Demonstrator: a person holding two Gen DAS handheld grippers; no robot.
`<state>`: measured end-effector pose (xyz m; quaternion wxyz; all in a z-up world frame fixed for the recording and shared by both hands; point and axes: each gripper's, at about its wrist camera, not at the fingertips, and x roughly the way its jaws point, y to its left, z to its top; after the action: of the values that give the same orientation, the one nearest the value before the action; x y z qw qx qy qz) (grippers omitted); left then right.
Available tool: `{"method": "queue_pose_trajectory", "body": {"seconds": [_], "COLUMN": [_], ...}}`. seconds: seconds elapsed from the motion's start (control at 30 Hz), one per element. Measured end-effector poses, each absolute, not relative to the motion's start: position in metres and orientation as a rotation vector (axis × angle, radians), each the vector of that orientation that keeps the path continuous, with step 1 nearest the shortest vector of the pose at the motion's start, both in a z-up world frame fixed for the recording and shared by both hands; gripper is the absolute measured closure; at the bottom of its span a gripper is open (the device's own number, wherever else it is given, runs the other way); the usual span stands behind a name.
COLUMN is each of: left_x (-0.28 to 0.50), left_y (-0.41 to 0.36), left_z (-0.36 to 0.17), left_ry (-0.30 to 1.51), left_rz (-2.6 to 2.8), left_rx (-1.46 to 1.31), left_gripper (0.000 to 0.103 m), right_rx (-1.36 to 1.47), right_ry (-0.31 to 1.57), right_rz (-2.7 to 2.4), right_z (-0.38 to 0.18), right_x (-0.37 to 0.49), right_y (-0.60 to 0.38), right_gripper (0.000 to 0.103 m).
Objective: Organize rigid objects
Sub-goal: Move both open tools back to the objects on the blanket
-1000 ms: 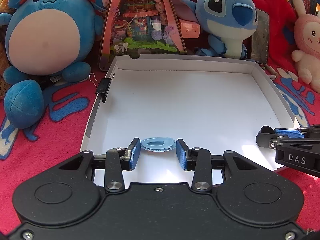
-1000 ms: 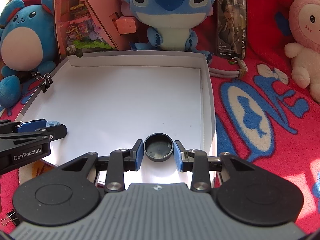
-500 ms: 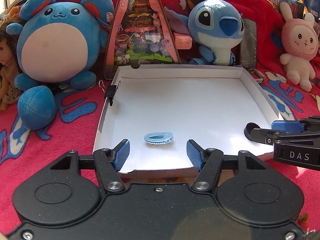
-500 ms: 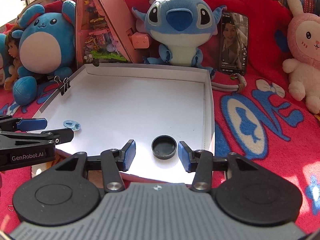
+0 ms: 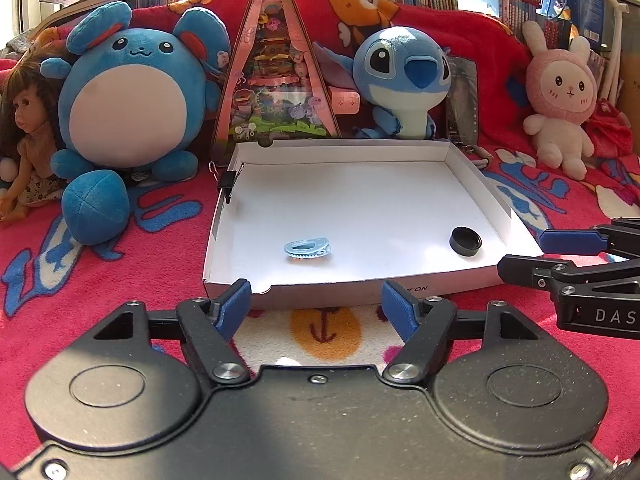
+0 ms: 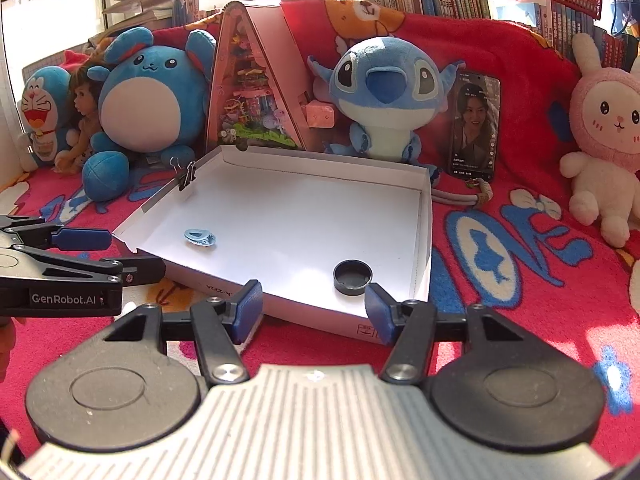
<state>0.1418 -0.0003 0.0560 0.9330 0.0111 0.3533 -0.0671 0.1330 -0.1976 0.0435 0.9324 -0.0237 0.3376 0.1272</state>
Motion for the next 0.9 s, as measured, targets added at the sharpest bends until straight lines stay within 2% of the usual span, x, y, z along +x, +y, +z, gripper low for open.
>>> {"method": "queue_pose_trajectory", "body": {"seconds": [0.13,0.53,0.9], "left_x": [0.121,0.061,0.03], "left_y": [0.0,0.005,0.02], "left_z": [0.056,0.048,0.022], "left_ry": [0.695,0.652,0.688], "left_rz": [-0.145,-0.164,-0.108], "left_rx": [0.033,0.055,-0.026], "left_gripper": [0.028,0.027,0.028], "right_rx": [-0.073,-0.094,-0.082], "right_ry": [0.654,0.634,0.666], "right_rz": [0.28,0.311,0.333], "right_z": [0.045,0.031,0.003], "right_x": [0.111,0.056,0.017], "right_y": [-0.197,-0.201,-0.208], "right_gripper": [0.03,0.026,0.025]}}
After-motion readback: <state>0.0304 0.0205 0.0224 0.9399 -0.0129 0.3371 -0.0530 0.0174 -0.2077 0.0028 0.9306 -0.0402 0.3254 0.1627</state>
